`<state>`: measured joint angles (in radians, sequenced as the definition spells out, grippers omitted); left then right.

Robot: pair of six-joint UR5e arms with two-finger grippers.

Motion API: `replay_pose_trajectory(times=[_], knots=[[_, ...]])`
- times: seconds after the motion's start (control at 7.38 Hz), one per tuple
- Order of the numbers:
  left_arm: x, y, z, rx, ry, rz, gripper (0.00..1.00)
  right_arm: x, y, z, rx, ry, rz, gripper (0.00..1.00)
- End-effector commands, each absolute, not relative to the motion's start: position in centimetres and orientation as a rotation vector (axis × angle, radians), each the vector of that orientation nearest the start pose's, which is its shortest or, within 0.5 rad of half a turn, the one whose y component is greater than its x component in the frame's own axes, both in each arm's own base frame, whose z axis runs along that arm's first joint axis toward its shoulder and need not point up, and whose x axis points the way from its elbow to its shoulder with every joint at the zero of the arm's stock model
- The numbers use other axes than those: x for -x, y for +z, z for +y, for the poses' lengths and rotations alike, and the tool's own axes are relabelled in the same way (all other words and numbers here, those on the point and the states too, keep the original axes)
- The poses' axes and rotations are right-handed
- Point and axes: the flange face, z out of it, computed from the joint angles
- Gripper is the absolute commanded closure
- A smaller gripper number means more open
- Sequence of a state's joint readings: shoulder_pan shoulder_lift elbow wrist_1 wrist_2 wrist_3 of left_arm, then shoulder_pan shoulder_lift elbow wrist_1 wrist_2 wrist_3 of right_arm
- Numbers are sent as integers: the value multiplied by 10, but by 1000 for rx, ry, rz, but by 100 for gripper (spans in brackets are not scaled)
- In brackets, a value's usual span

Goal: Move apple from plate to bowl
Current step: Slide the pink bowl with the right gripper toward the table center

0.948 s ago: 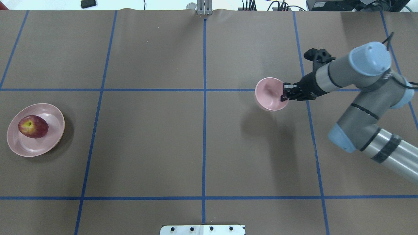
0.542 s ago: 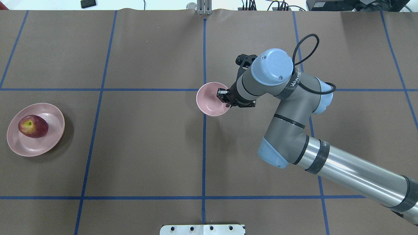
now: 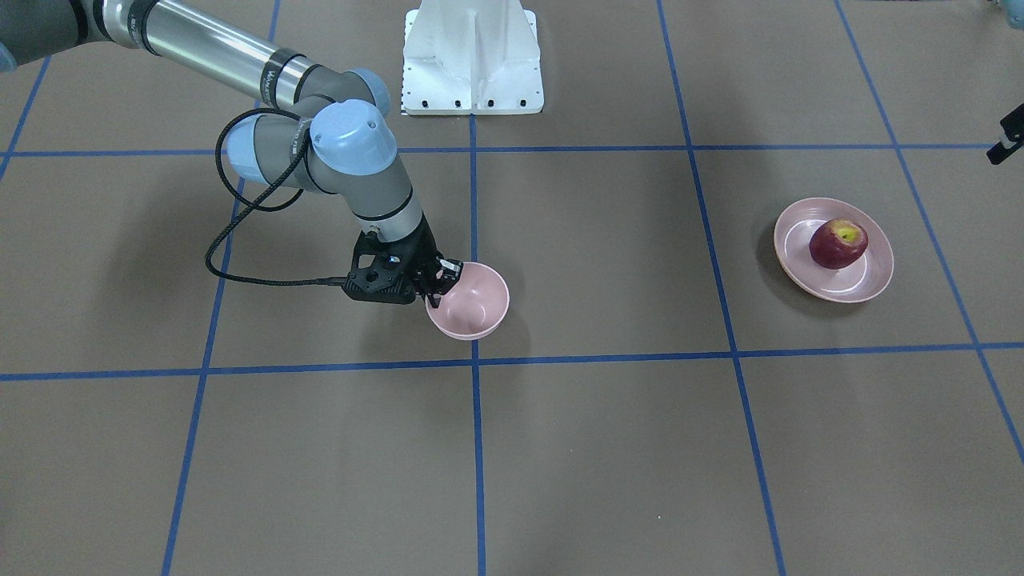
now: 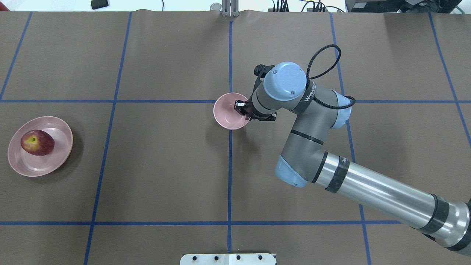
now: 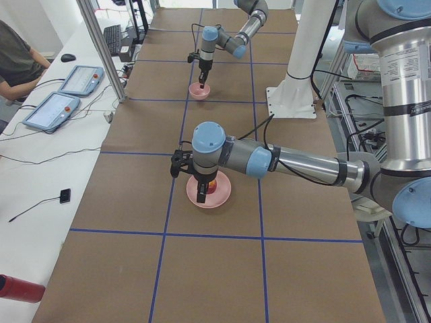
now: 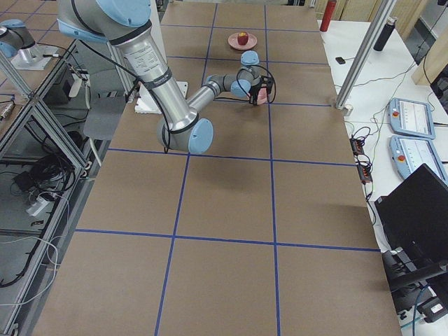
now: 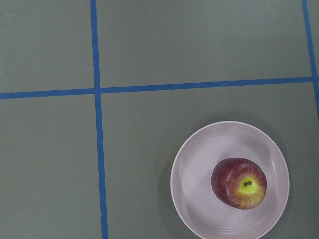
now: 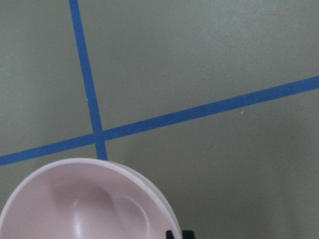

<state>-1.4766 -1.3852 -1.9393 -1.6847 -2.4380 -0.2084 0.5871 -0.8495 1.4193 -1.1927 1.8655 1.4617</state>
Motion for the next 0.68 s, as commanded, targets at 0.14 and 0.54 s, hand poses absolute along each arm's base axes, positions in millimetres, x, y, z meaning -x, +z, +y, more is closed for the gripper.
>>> replay_pose_trajectory(times=[0.14,0.54], knots=[[18,541,-425,-145,22,895,2,574,248,-510,-51,326,-981,100],[-6,536,-428,-99,24,927,2,573,249,-508,-20,335,-992,1]])
